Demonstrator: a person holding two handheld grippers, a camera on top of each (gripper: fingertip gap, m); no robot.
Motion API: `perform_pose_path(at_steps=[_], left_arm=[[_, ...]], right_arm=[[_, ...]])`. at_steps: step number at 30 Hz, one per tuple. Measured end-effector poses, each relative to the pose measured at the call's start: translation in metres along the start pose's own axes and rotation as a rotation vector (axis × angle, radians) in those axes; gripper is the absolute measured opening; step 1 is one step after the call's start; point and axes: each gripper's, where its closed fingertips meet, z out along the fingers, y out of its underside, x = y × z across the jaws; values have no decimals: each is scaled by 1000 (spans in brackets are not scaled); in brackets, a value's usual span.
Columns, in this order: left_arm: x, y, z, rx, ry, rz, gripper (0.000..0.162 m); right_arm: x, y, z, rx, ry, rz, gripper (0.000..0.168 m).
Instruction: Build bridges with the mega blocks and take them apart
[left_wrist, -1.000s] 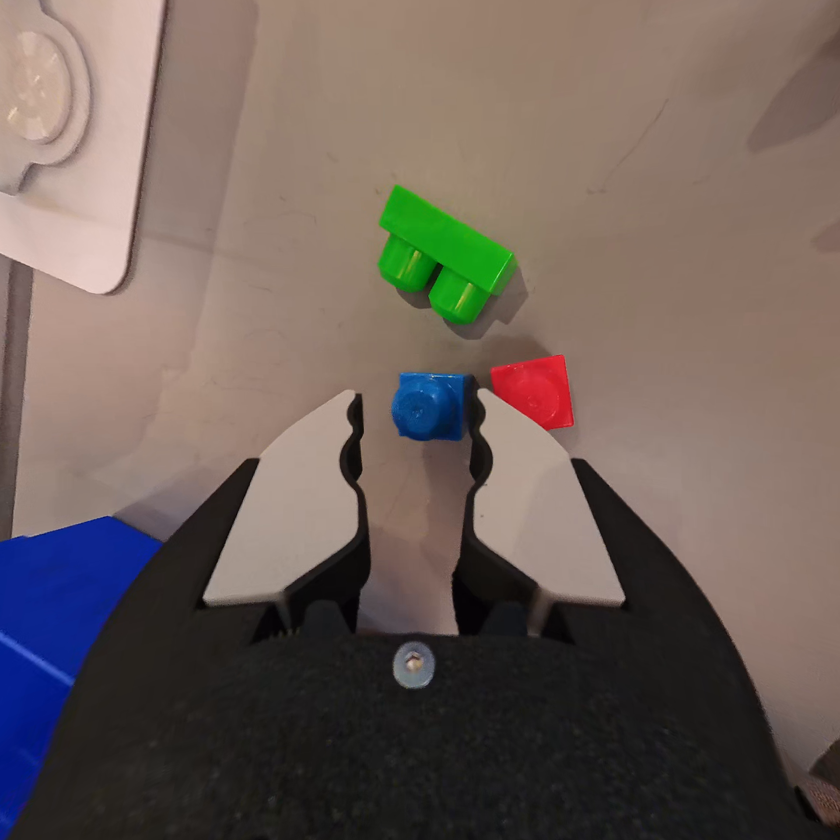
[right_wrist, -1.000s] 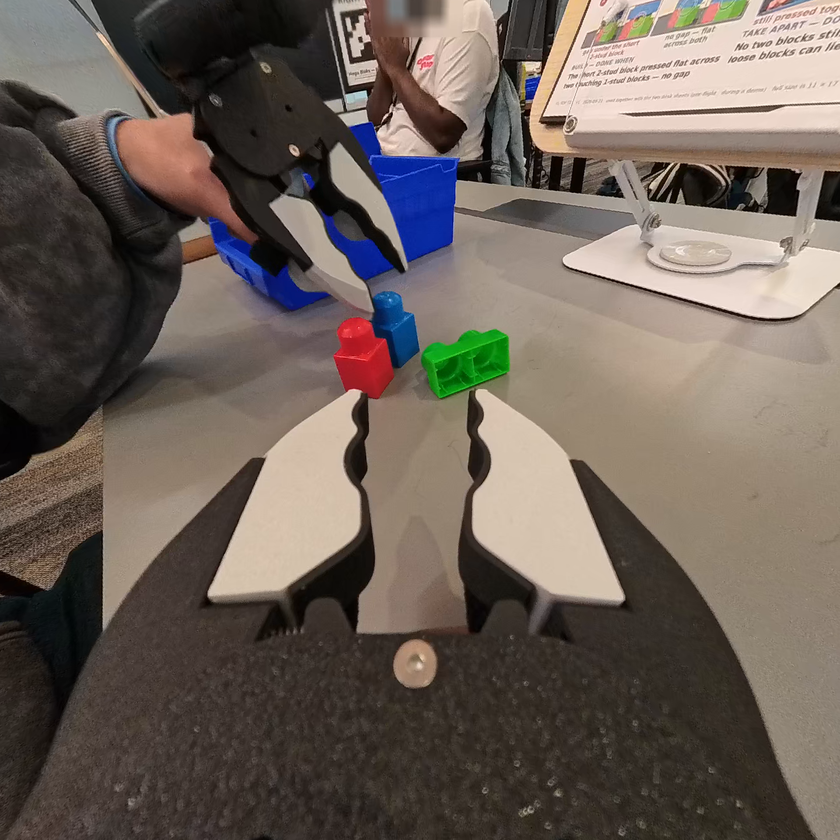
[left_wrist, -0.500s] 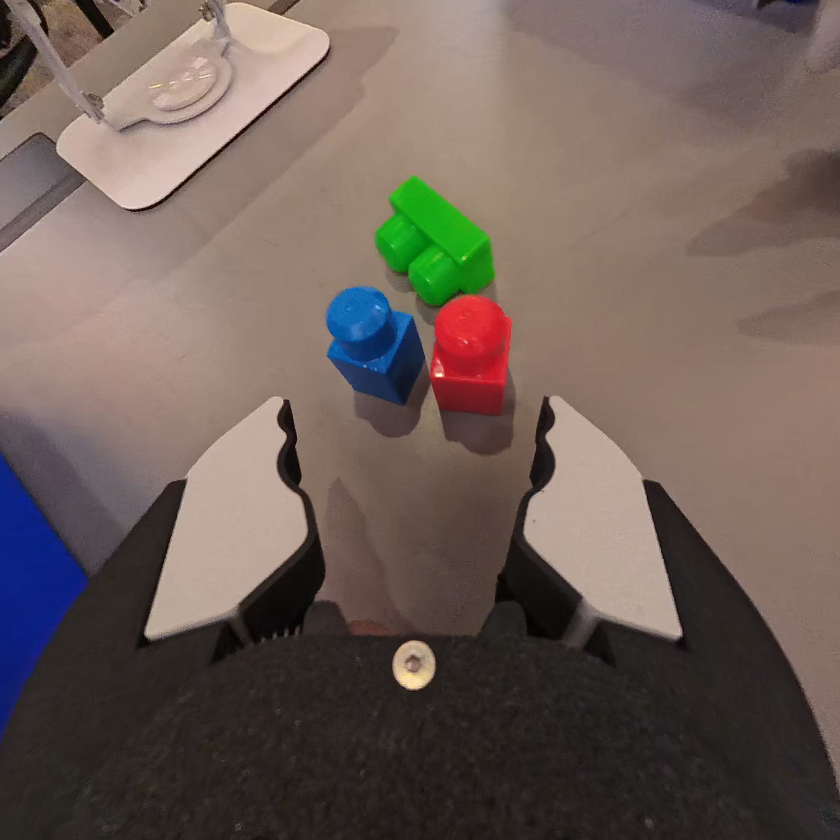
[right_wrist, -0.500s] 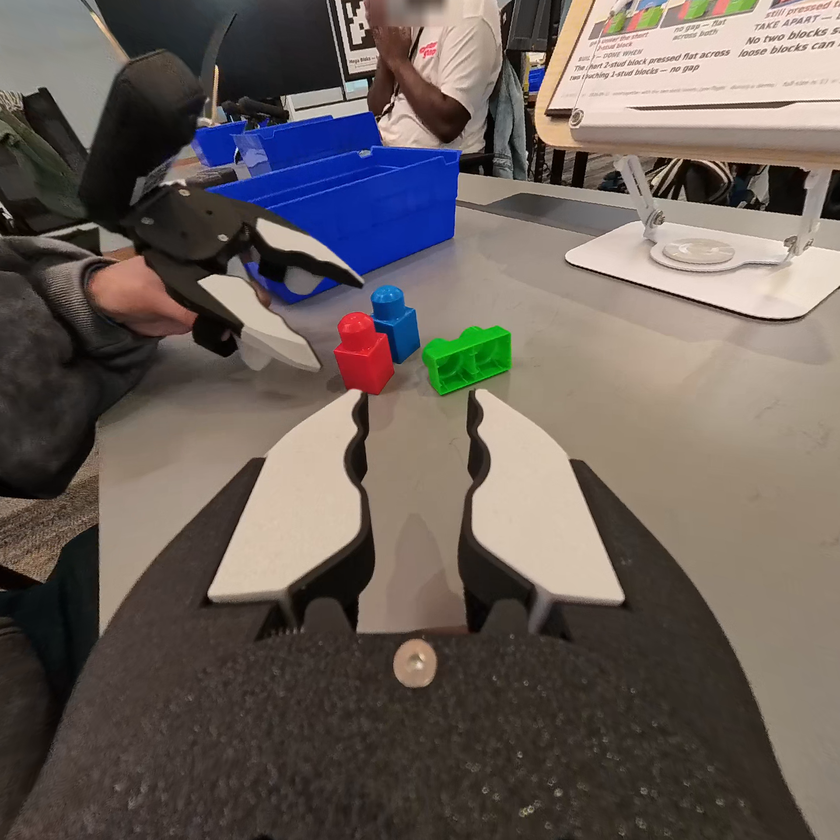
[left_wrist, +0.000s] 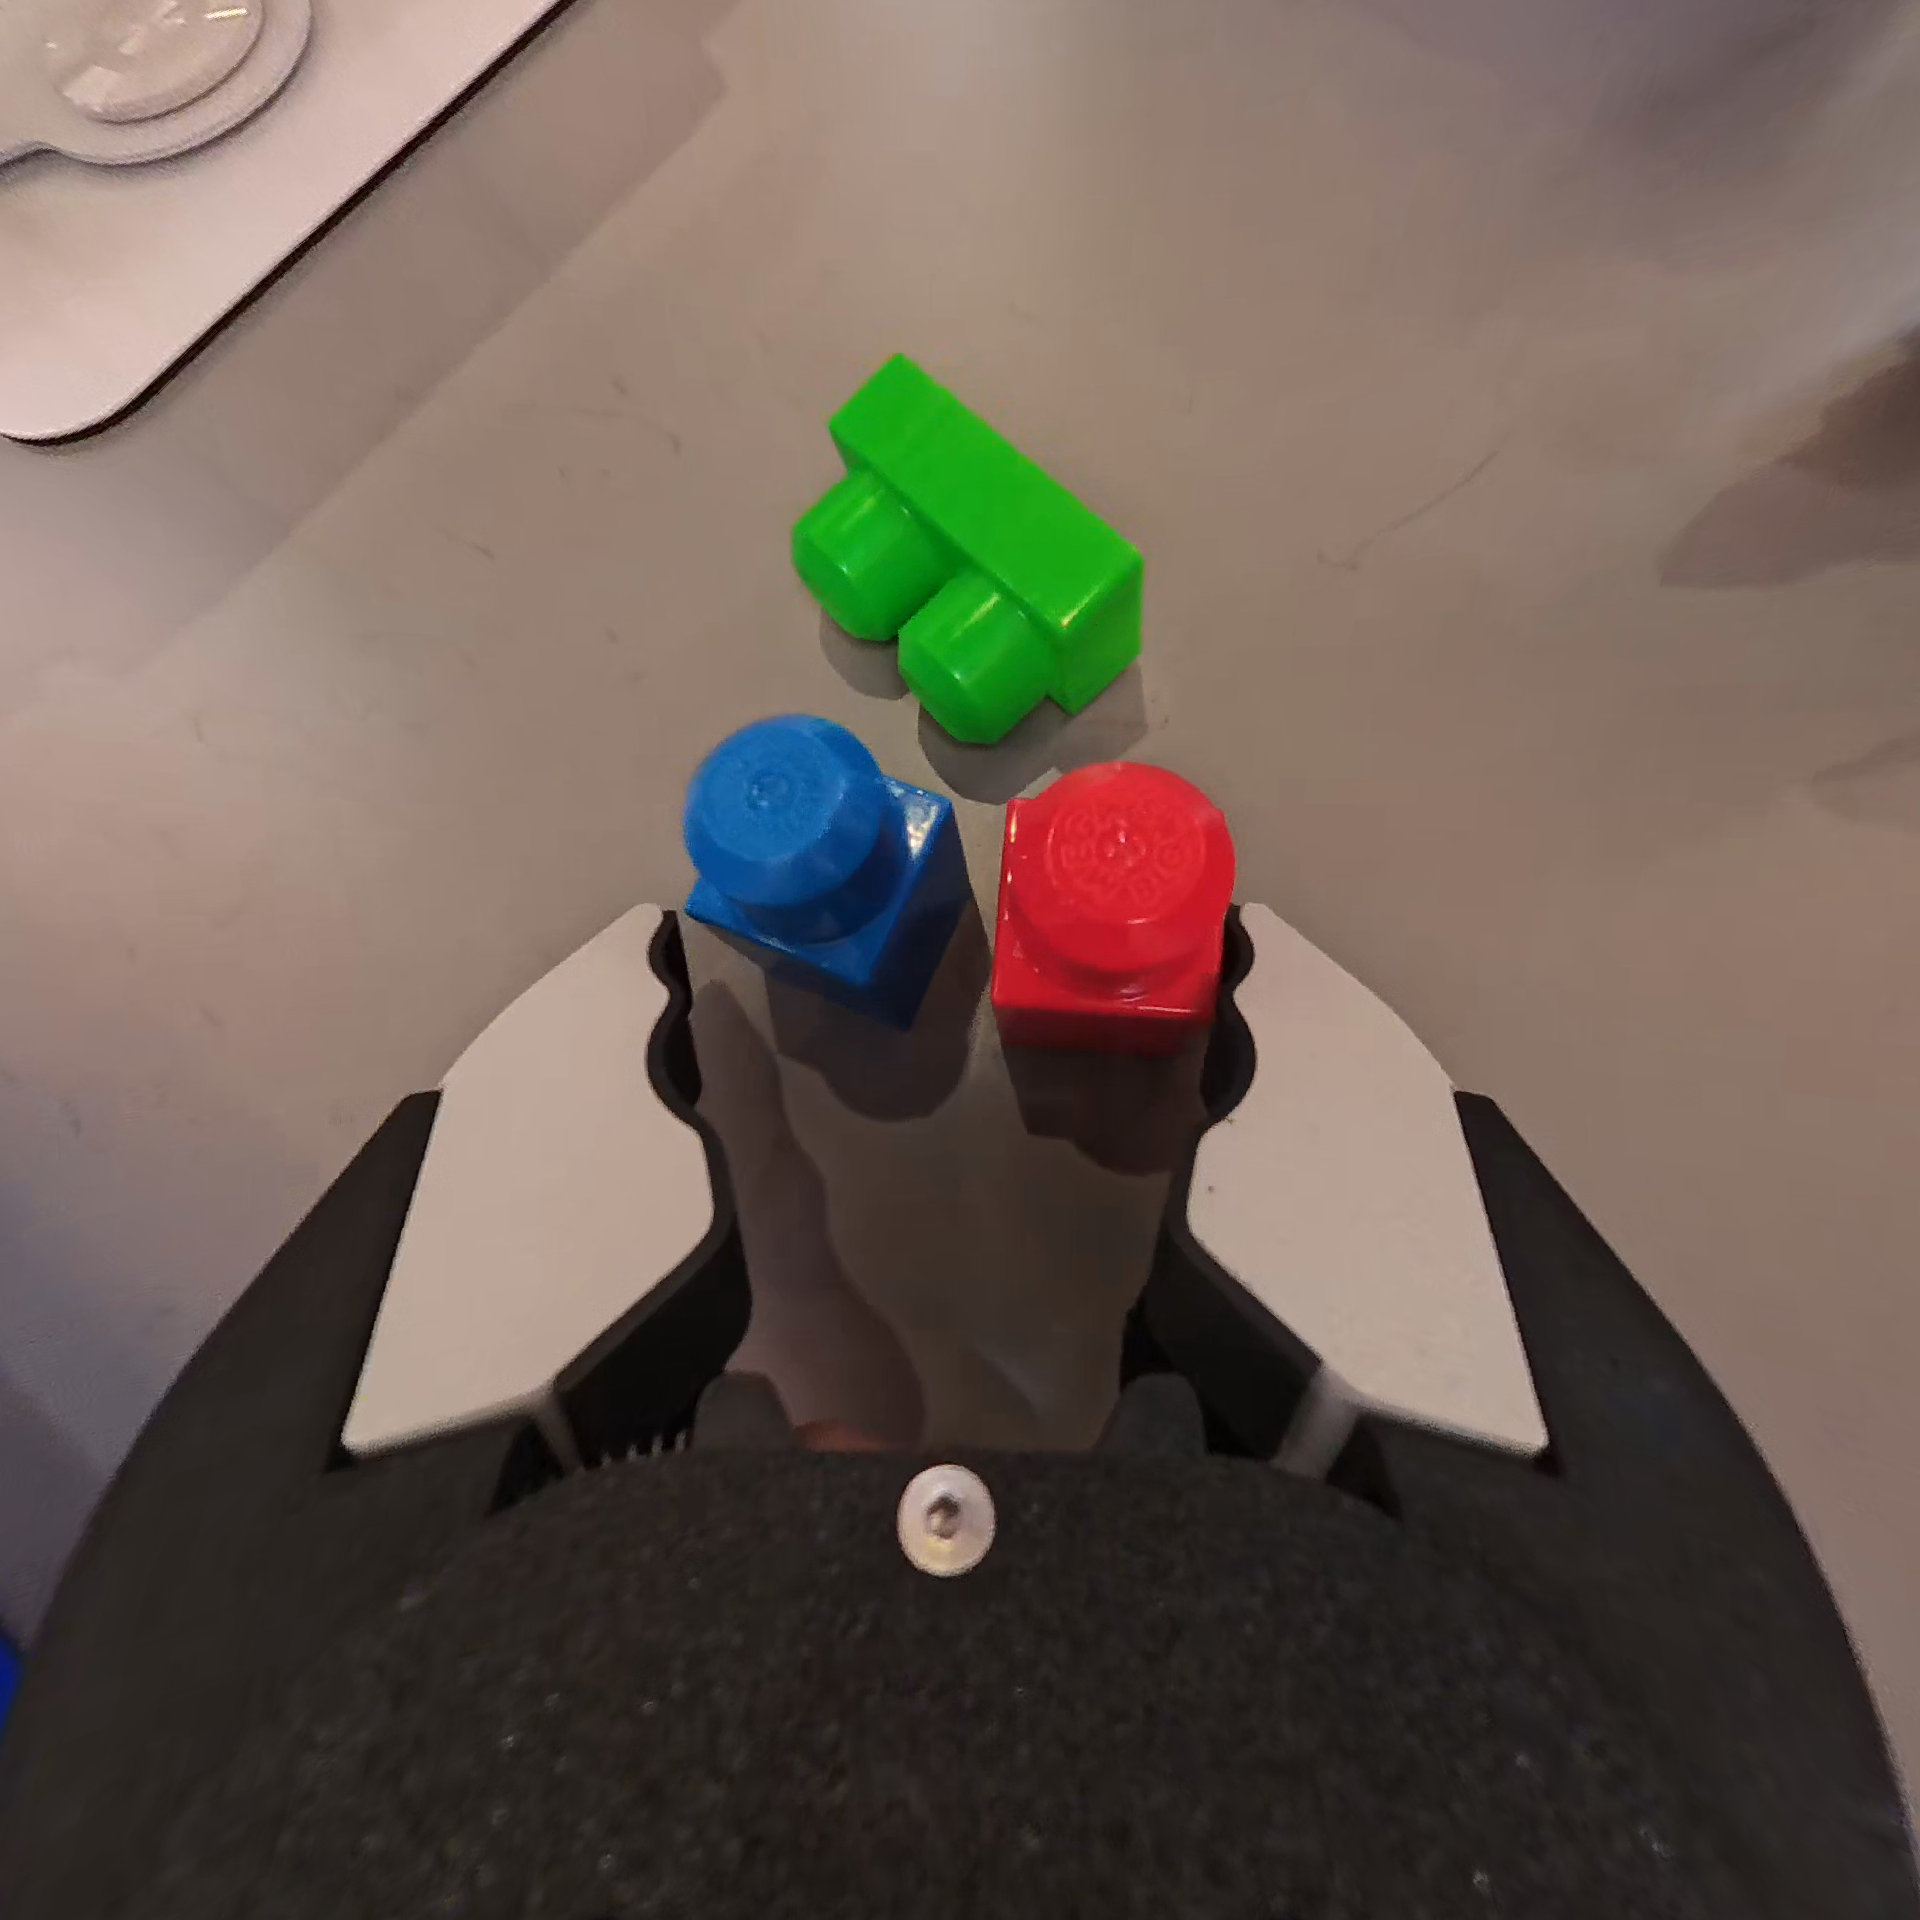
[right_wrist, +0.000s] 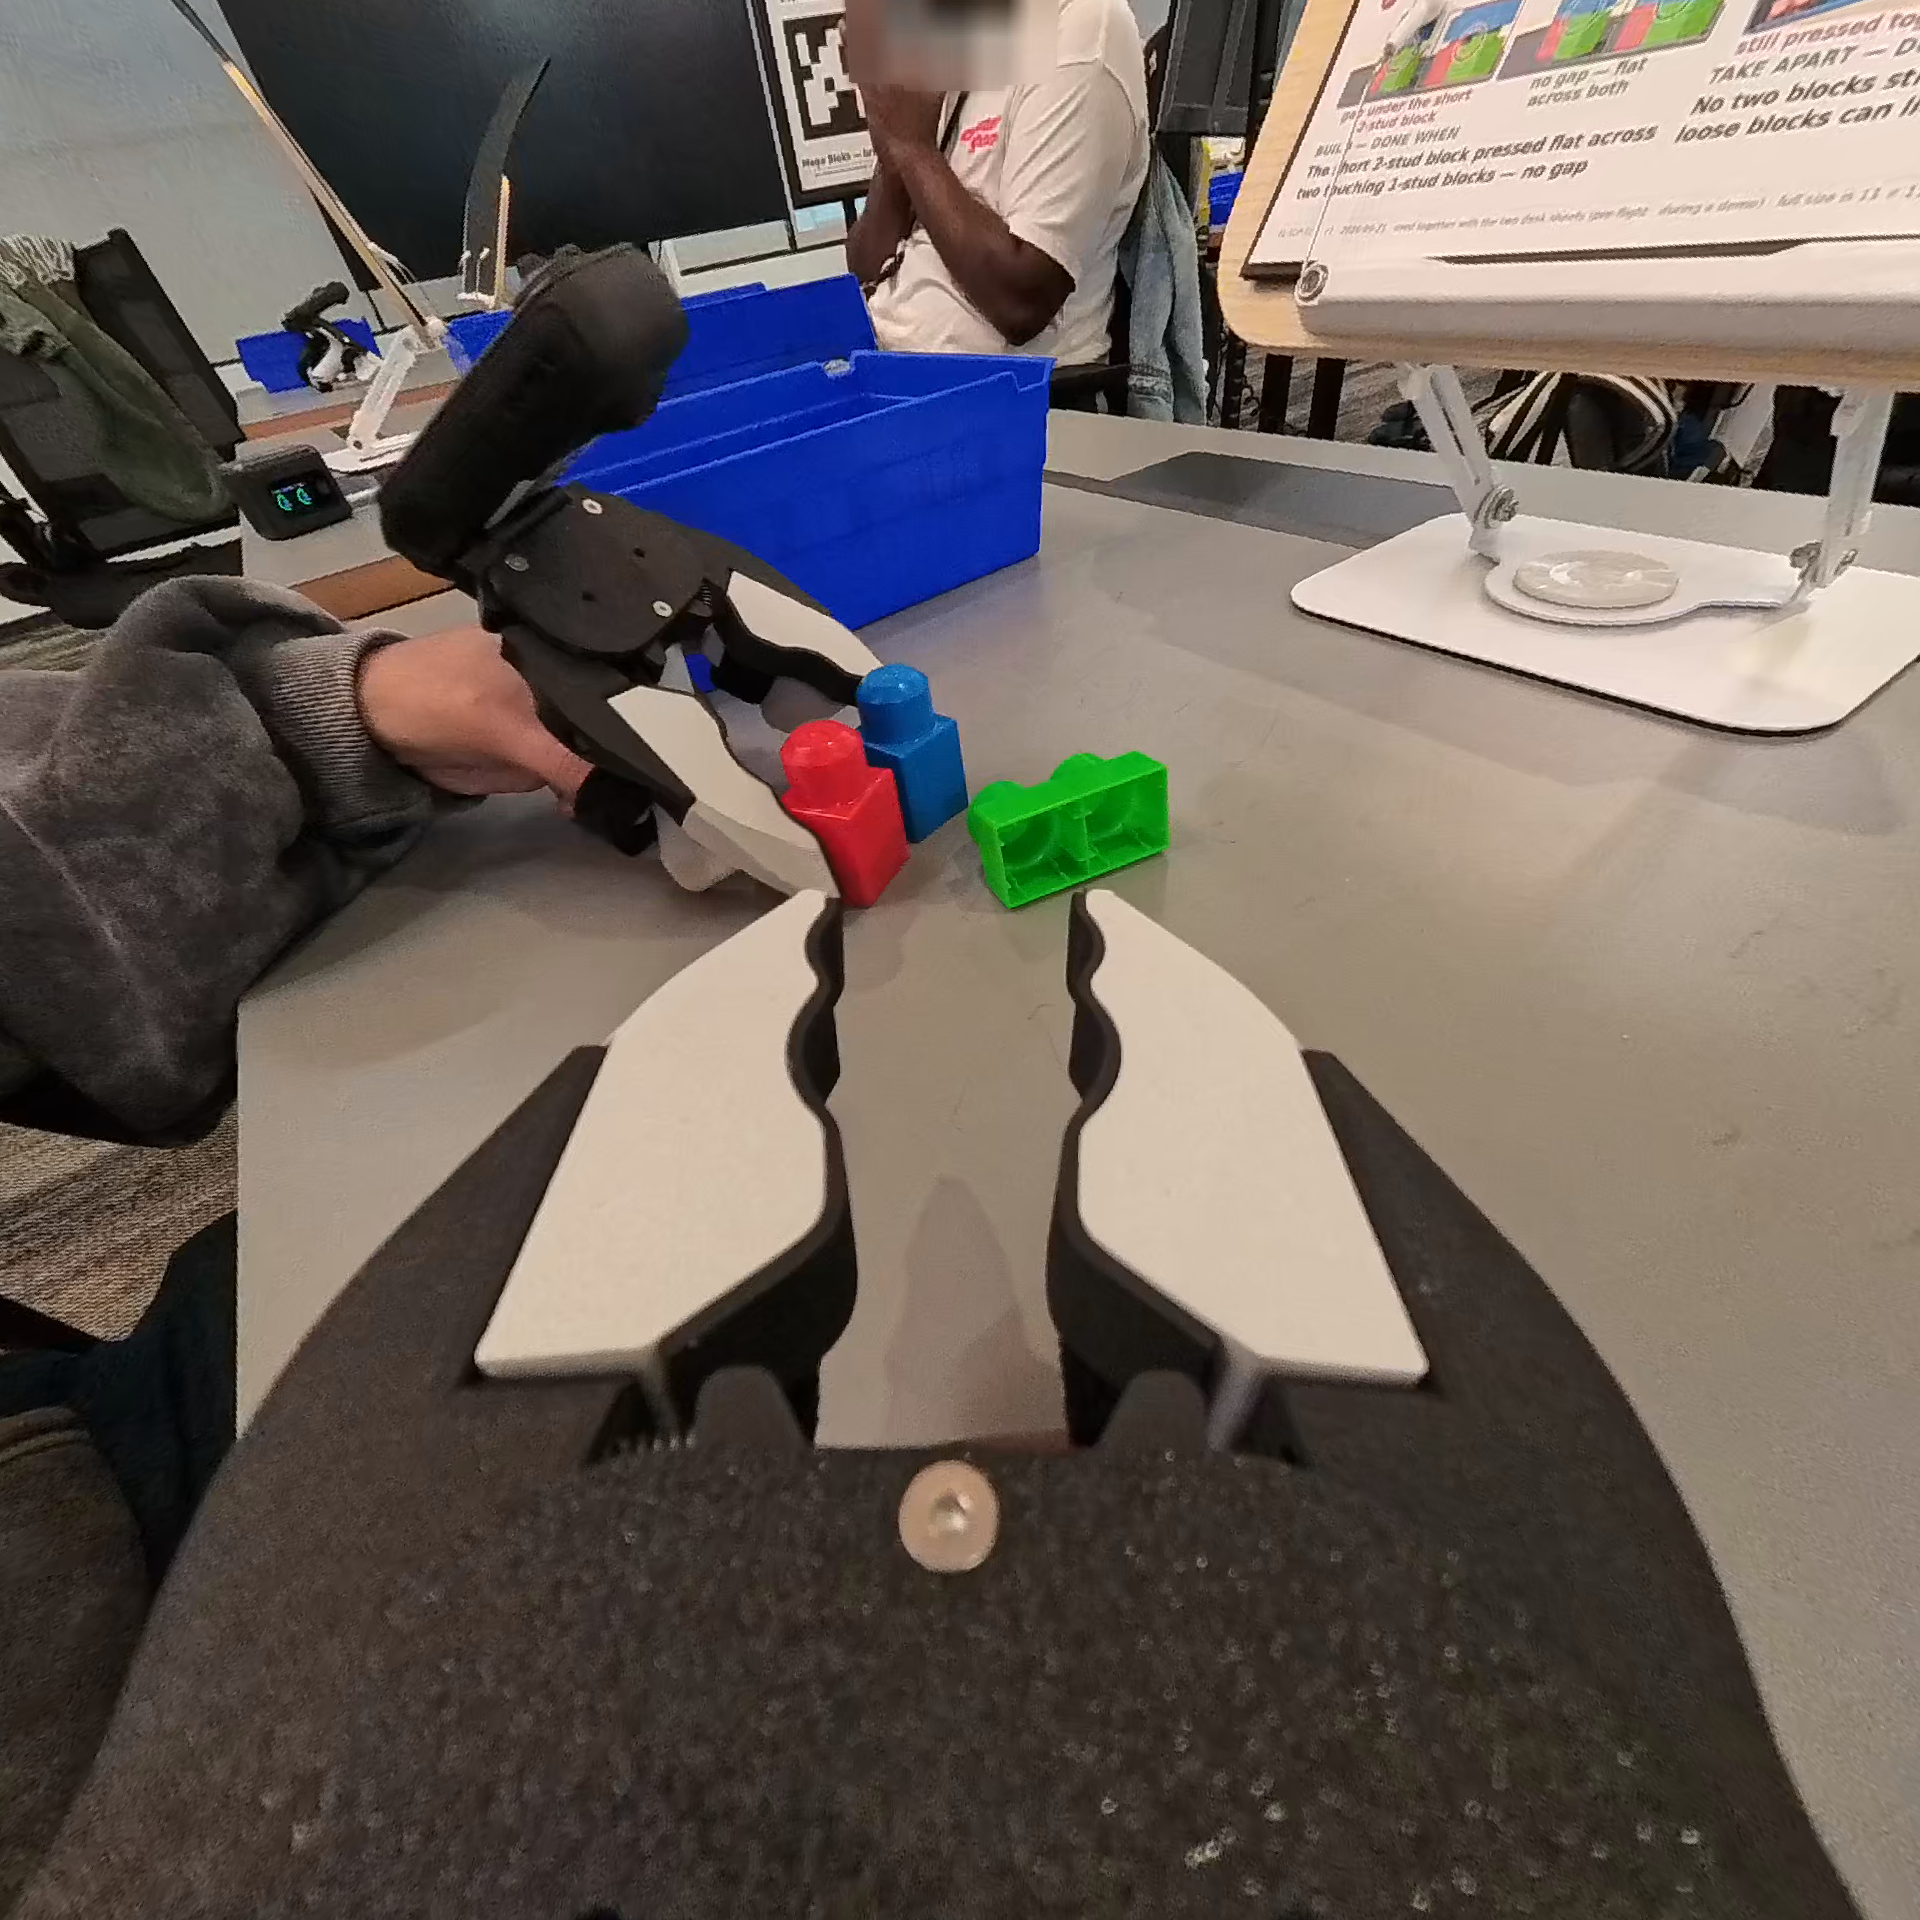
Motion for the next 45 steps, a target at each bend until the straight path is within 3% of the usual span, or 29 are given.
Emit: perform_pose_path(at_steps=[13,45], left_arm=[[2,0,0,3,27,-8,81],[8,-2,4,7,87,73,76]], right_arm=[[-1,3,2,-24,-8,-3,40],[-2,3,2,-24,-12,-7,38]])
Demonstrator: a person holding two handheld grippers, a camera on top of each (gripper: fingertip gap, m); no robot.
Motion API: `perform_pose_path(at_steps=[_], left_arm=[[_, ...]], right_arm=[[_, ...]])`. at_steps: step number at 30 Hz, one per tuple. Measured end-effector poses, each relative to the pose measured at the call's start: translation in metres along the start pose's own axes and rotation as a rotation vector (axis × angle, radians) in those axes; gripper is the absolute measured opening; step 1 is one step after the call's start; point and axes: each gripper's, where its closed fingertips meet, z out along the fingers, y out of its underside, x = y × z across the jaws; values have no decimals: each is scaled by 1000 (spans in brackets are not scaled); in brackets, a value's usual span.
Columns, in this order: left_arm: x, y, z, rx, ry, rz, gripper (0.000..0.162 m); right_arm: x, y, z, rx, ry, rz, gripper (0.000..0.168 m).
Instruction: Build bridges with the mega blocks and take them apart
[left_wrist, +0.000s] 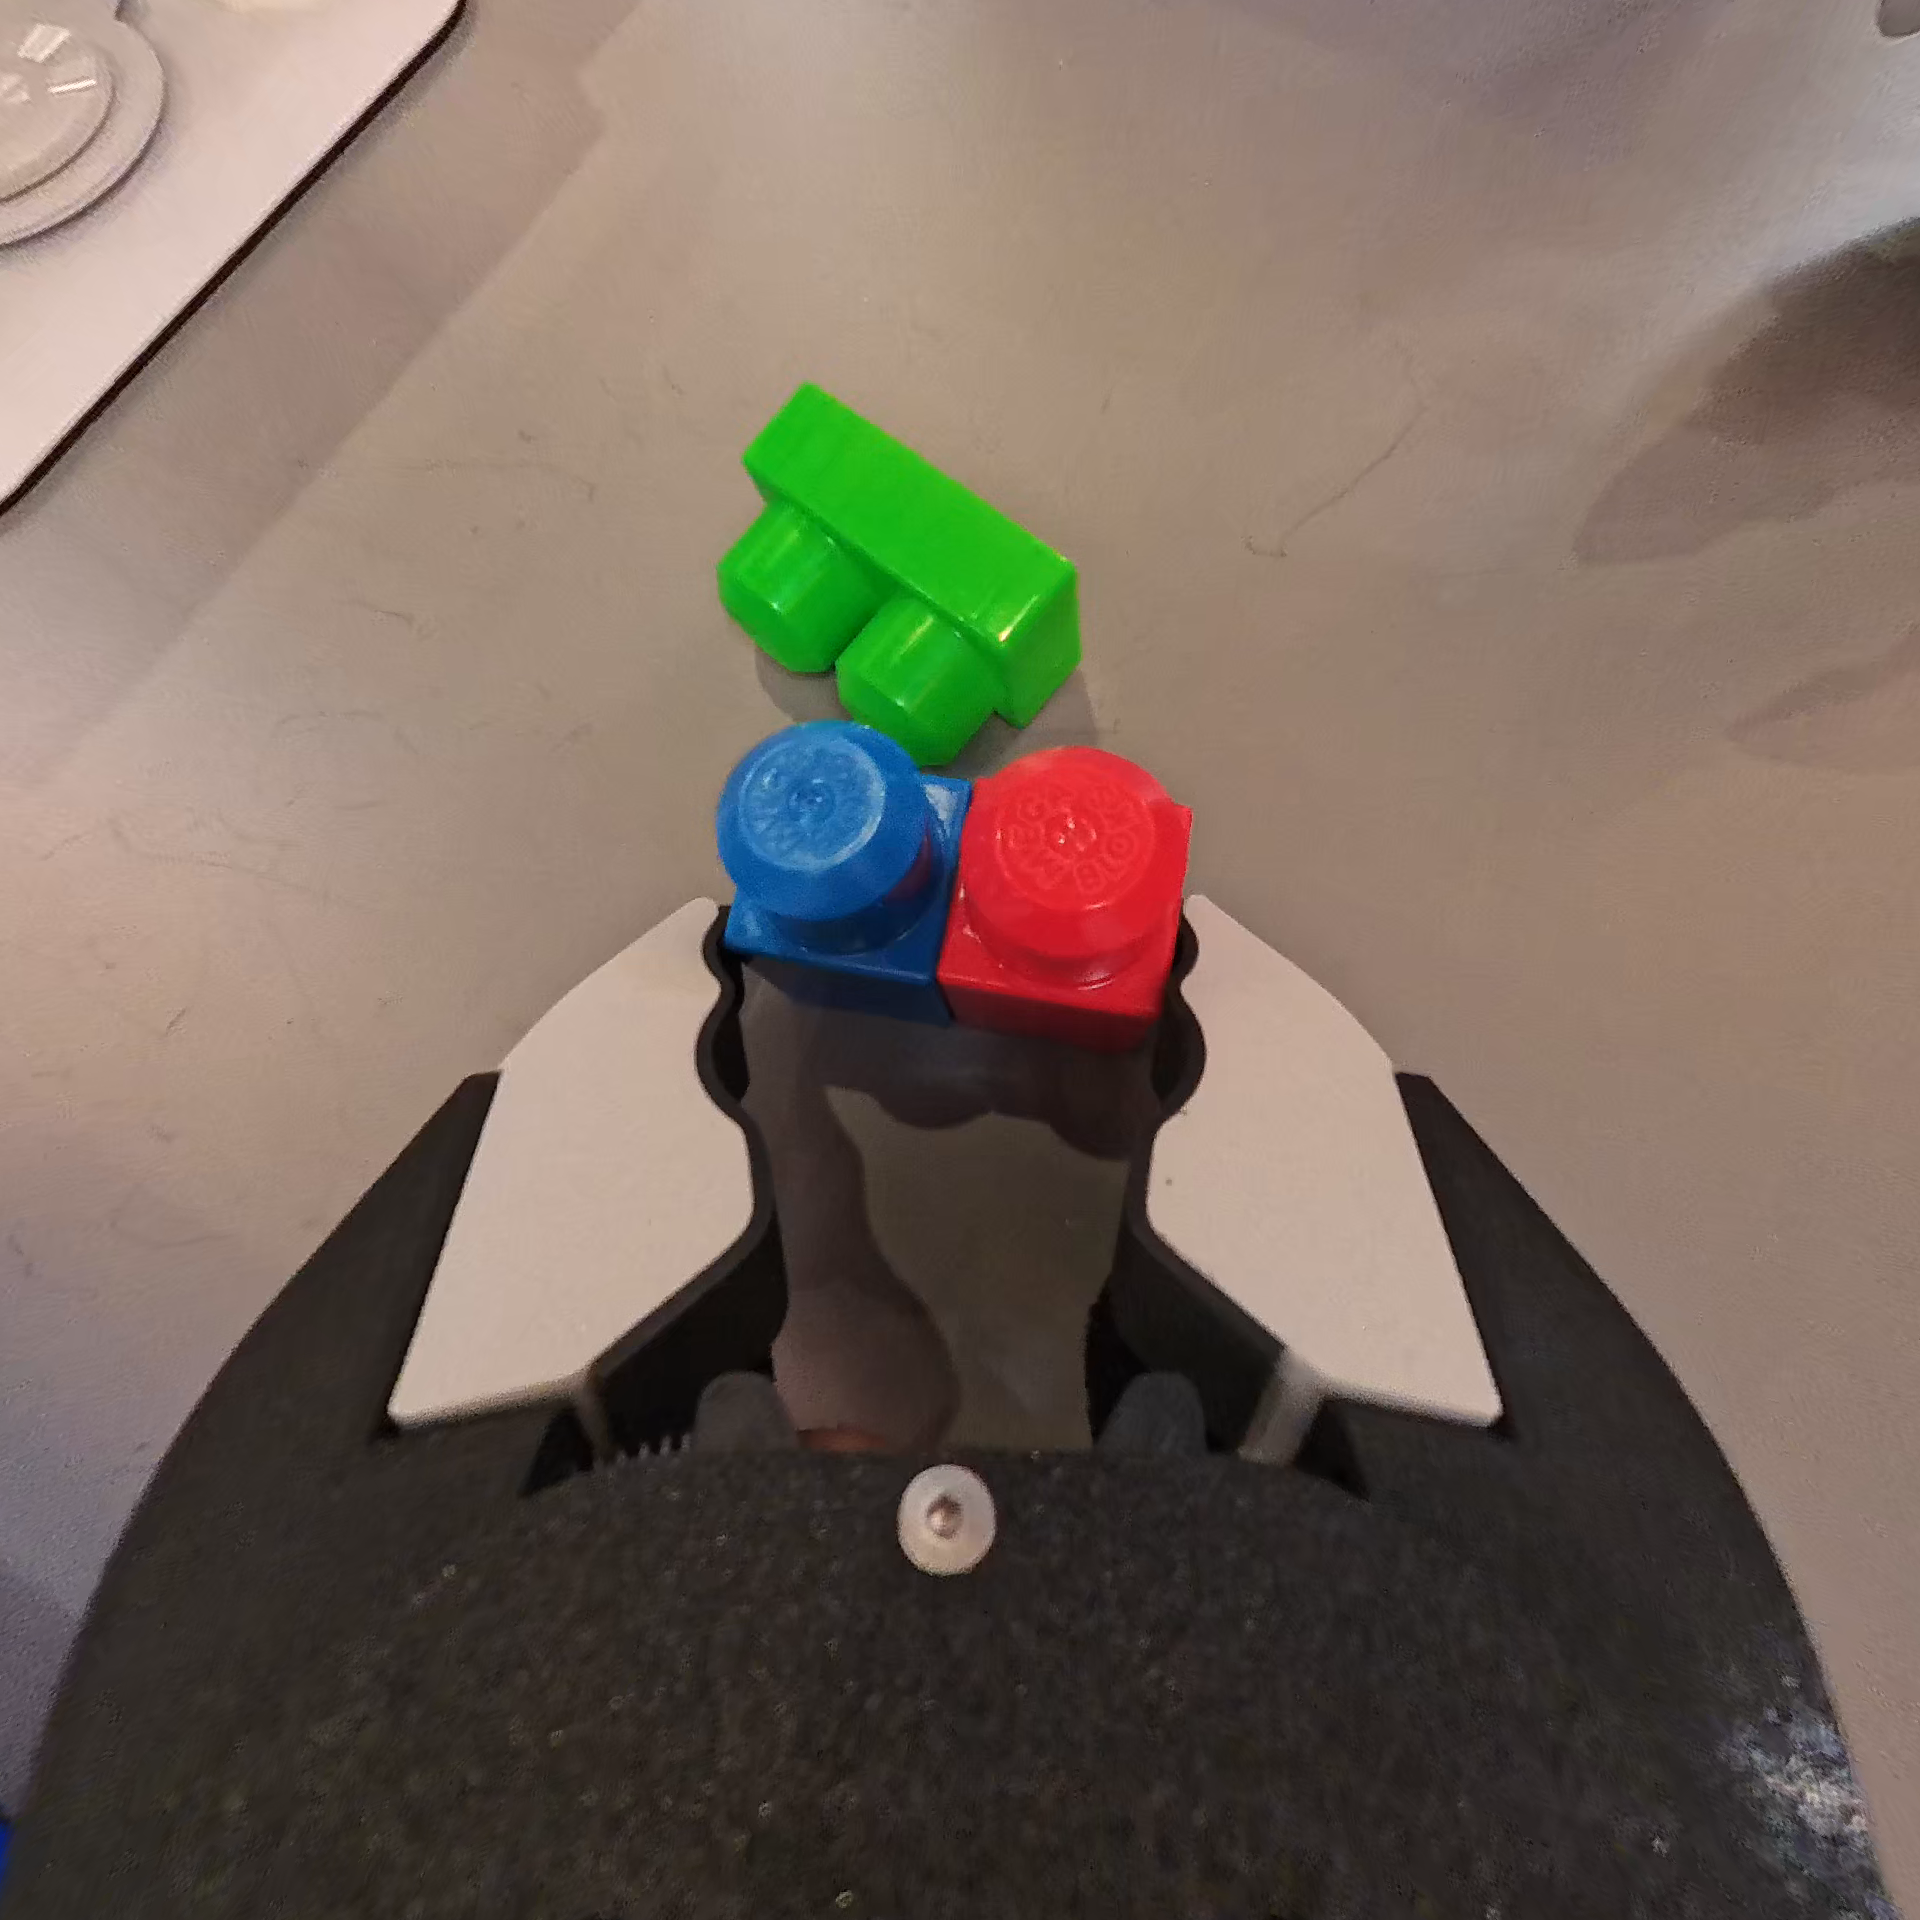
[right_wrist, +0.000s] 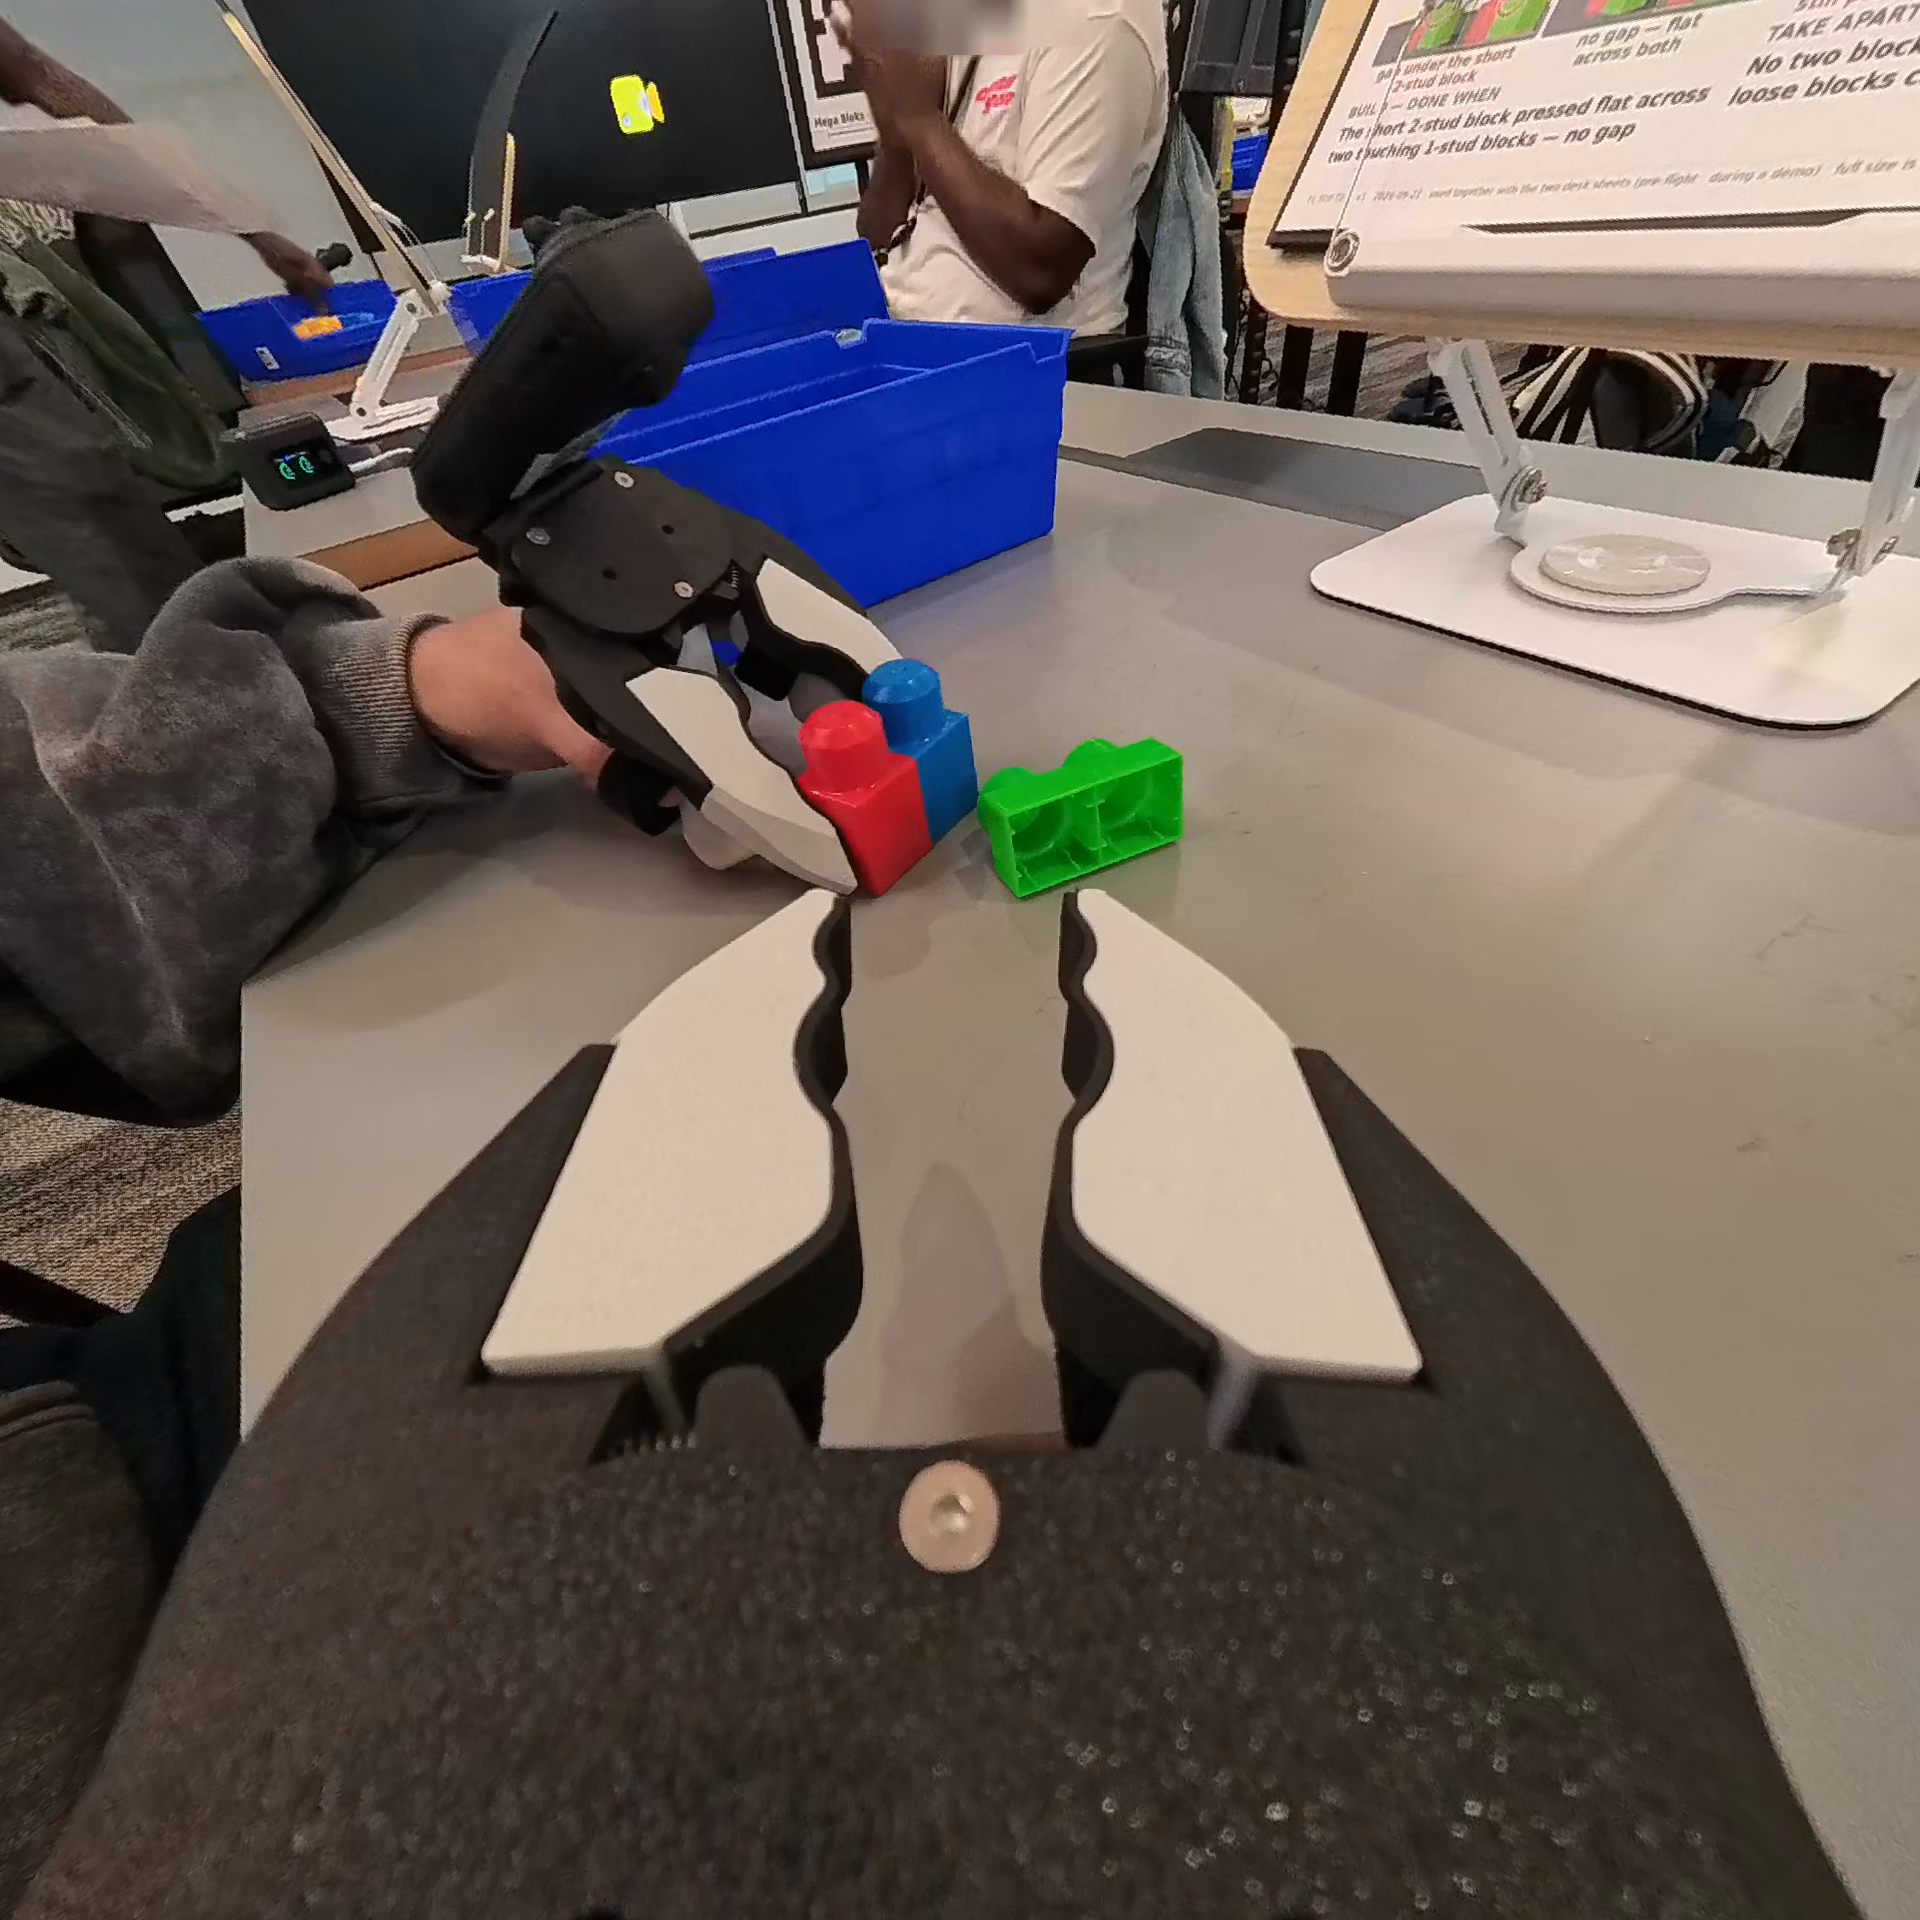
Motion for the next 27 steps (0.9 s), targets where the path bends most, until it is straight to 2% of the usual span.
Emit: perform_pose_path(at_steps=[11,13,15,18,19,23,27], left_arm=[[-2,-6,-15,100,-60,28,76],[-4,-2,-23,95,-90,42,76],[-4,2,-34,100,-100,36,76],[-2,1,-54,136,-94,6,76],[-2,0,-61,151,-93,-3,76],[3,2,-72,179,-61,-54,76],[10,6,-70,169,-28,-58,76]], right_arm=[[0,1,2,-10,-2,-1,40],[-1,-1,5,-45,-19,-13,53],[3,-2,9,-137,-8,-58,66],[4,-3,19,-324,-21,-200,68],[6,0,26,-418,-20,-261,74],[20,-1,69,-658,-1,-475,77],[31,12,115,-877,-73,-485,81]])
